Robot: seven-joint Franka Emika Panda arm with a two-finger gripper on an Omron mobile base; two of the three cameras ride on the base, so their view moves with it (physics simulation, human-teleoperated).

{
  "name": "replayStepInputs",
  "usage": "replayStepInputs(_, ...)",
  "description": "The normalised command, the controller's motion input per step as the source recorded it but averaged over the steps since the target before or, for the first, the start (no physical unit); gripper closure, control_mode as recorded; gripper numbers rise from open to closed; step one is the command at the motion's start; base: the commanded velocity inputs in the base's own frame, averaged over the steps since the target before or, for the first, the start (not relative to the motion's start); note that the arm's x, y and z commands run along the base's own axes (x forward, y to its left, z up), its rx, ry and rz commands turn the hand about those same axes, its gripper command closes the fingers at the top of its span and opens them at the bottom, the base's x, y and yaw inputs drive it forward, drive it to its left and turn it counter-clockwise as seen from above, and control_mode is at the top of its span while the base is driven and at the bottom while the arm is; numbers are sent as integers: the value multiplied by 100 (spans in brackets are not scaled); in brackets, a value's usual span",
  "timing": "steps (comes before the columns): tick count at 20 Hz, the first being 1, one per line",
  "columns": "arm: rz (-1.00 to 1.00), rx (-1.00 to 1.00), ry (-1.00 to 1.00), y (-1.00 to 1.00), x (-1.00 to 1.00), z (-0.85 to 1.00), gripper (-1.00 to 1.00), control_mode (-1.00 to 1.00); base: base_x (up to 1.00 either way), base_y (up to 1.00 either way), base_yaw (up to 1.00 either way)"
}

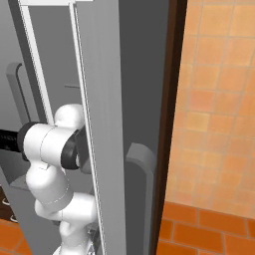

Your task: Place one mushroom and one steak in each tupperware on the nearby counter, to pack two identical lunches.

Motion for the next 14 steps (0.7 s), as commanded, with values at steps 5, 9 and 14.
replayStepInputs(5,6,0,-7,20,-1,-2,100,-100,0,0,0)
replayStepInputs(9,-7,0,-12,-12,-47,0,100,-100,0,0,0)
replayStepInputs(14,-26,0,-8,-33,-71,15,100,-100,0,0,0)
